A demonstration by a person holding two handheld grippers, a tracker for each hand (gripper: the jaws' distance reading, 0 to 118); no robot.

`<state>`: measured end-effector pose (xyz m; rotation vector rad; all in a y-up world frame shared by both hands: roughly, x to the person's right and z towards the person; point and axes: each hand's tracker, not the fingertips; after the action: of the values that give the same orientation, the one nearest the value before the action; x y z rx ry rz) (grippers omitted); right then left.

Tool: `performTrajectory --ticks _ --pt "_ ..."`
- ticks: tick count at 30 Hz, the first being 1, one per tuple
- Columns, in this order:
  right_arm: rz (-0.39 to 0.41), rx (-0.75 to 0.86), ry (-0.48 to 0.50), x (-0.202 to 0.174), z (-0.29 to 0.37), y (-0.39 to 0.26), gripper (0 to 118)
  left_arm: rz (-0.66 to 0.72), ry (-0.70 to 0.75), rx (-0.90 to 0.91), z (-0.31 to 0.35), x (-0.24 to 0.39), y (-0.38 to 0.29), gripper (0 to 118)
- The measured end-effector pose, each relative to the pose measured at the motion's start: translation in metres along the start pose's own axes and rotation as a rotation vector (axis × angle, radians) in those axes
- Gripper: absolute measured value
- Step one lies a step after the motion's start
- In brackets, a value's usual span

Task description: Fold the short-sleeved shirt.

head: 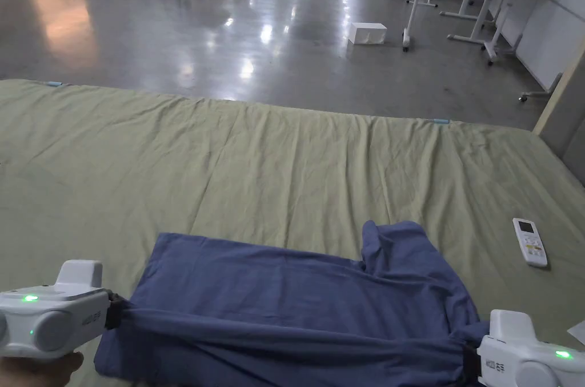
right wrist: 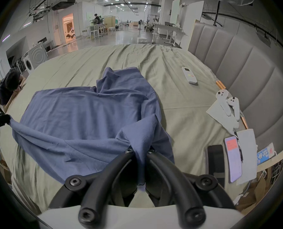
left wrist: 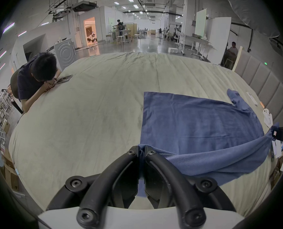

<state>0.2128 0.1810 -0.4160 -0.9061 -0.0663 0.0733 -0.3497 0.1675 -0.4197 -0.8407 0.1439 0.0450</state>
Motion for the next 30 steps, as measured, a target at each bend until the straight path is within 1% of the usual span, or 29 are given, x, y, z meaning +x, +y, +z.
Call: performTrajectory --ticks 5,7,9,10,11,12,13,14,15,16,17,20,23,25,26,27,28,29,30 --pt "0.024 -0.055 -0.013 -0.008 -0.044 0.01 7 -0.025 0.011 -0.051 -0.034 0.007 0.009 6" --pt "0.021 -0.055 -0.011 -0.007 -0.055 0.011 8 -0.027 0.014 -0.064 -0.041 0.009 0.01 6" --pt "0.018 -0.066 -0.006 -0.008 -0.06 0.011 19 -0.031 0.013 -0.069 -0.045 0.009 0.01 7" --pt "0.021 -0.061 -0.011 -0.009 -0.059 0.01 21 -0.041 0.012 -0.07 -0.044 0.011 0.01 8" --pt "0.03 -0.051 -0.017 -0.009 -0.056 0.01 27 -0.047 0.017 -0.06 -0.042 0.012 0.01 17" --pt "0.035 -0.044 -0.021 -0.01 -0.051 0.01 40 -0.051 0.017 -0.05 -0.039 0.013 0.01 29" --pt "0.036 -0.017 -0.026 -0.012 -0.044 0.009 49 -0.055 0.018 -0.027 -0.032 0.013 0.009 39" --pt "0.037 0.014 -0.027 -0.012 -0.038 0.009 54 -0.05 0.015 -0.003 -0.028 0.013 0.009 44" --pt "0.034 0.061 -0.021 -0.014 -0.027 0.009 54 -0.042 0.002 0.023 -0.02 0.014 0.009 44" --pt "0.038 0.107 -0.015 -0.018 -0.016 0.009 64 -0.035 -0.014 0.057 -0.013 0.016 0.009 57" --pt "0.047 0.155 -0.015 -0.022 -0.006 0.009 72 -0.03 -0.03 0.095 -0.004 0.017 0.007 66" --pt "0.063 0.346 -0.032 -0.039 0.027 0.01 82 -0.049 -0.038 0.204 0.022 0.031 0.006 66" --pt "0.049 0.543 -0.047 -0.059 0.064 0.01 84 -0.053 -0.053 0.359 0.054 0.045 0.006 65" --pt "0.023 0.632 -0.043 -0.07 0.083 0.01 86 -0.056 -0.042 0.45 0.075 0.053 0.005 64" --pt "0.023 0.673 -0.039 -0.075 0.093 0.01 86 -0.057 -0.031 0.491 0.086 0.058 0.005 61" --pt "0.005 0.699 -0.032 -0.078 0.101 0.009 85 -0.064 -0.023 0.527 0.096 0.063 0.005 54" --pt "-0.007 0.729 -0.032 -0.083 0.108 0.007 82 -0.062 -0.013 0.57 0.109 0.068 0.003 42" --pt "-0.011 0.759 -0.032 -0.086 0.115 0.006 69 -0.054 -0.002 0.602 0.117 0.071 0.001 22" --pt "-0.018 0.788 -0.038 -0.089 0.122 0.004 52 -0.048 0.003 0.624 0.126 0.074 -0.001 14"
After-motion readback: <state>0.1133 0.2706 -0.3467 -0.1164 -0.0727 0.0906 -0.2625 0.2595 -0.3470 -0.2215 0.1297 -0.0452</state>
